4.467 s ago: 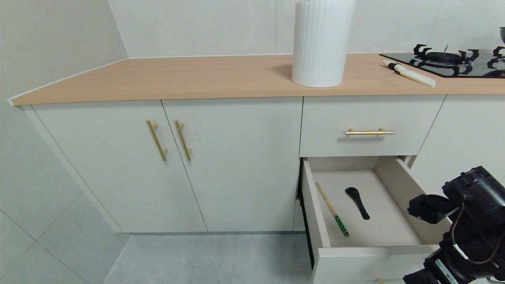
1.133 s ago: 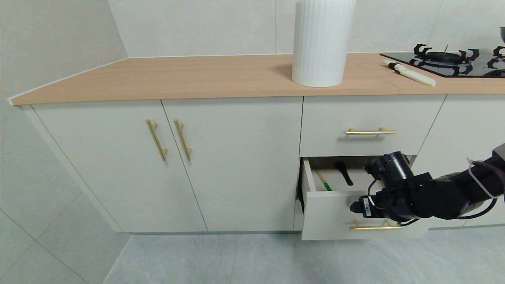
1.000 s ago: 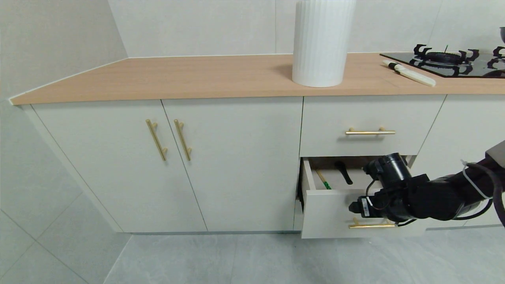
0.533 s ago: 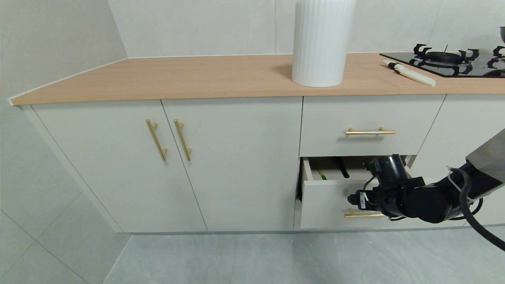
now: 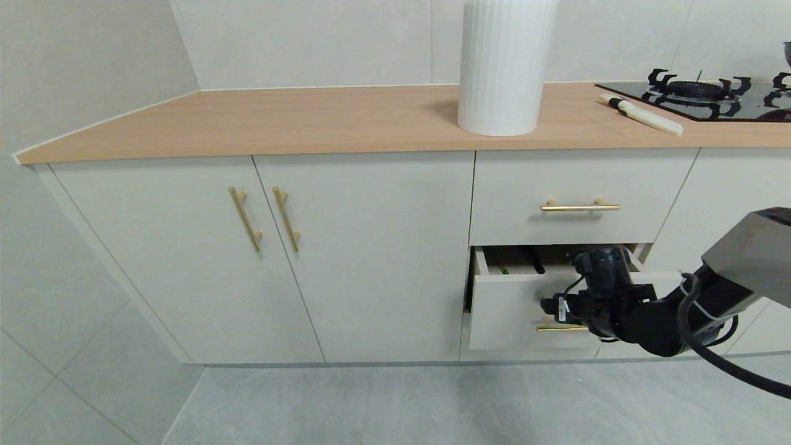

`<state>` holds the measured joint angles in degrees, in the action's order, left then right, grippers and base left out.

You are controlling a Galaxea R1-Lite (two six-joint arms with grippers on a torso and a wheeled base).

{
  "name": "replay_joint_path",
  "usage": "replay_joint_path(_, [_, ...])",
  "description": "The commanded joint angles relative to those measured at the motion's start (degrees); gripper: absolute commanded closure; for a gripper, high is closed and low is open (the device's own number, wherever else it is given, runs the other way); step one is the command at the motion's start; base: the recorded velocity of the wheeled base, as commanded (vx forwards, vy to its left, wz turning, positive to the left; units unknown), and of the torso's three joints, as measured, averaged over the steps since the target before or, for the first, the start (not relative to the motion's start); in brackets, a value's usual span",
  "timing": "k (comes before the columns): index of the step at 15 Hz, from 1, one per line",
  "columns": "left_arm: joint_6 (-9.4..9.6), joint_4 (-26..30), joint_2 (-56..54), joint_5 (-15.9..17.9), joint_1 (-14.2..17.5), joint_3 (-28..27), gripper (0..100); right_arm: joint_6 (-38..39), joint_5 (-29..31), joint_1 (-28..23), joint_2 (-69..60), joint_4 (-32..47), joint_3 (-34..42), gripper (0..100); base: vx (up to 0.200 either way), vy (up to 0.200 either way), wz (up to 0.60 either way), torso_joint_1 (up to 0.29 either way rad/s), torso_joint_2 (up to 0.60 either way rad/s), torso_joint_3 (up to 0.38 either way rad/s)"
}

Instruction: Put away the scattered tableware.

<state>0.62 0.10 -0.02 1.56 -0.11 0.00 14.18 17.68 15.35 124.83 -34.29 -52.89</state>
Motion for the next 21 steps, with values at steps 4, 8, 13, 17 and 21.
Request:
replay_joint_path(4, [-0.01, 0.0, 0.0, 0.0, 0.0, 0.0, 0, -0.1, 0.3, -1.6, 2.7, -5.3, -0.3, 0, 0.000, 0.000, 0.00, 0.000, 0.00, 0.000])
replay_joint_path(8, [-0.01, 0.0, 0.0, 0.0, 0.0, 0.0, 0, -0.1, 0.3, -2.2, 4.7, -8.7, -0.9, 0, 0.000, 0.000, 0.00, 0.000, 0.00, 0.000])
replay_joint_path(13, [-0.01, 0.0, 0.0, 0.0, 0.0, 0.0, 0, -0.1, 0.3, -3.7, 8.9, -16.3, -3.4, 0, 0.000, 0.000, 0.00, 0.000, 0.00, 0.000])
replay_joint_path(17, [-0.01, 0.0, 0.0, 0.0, 0.0, 0.0, 0, -0.1, 1.0, -4.9, 12.2, -20.6, -6.5, 0, 0.000, 0.000, 0.00, 0.000, 0.00, 0.000])
replay_joint_path(21, [-0.01, 0.0, 0.0, 0.0, 0.0, 0.0, 0, -0.2, 3.2, -6.1, 15.3, -23.2, -9.9, 0, 0.000, 0.000, 0.00, 0.000, 0.00, 0.000])
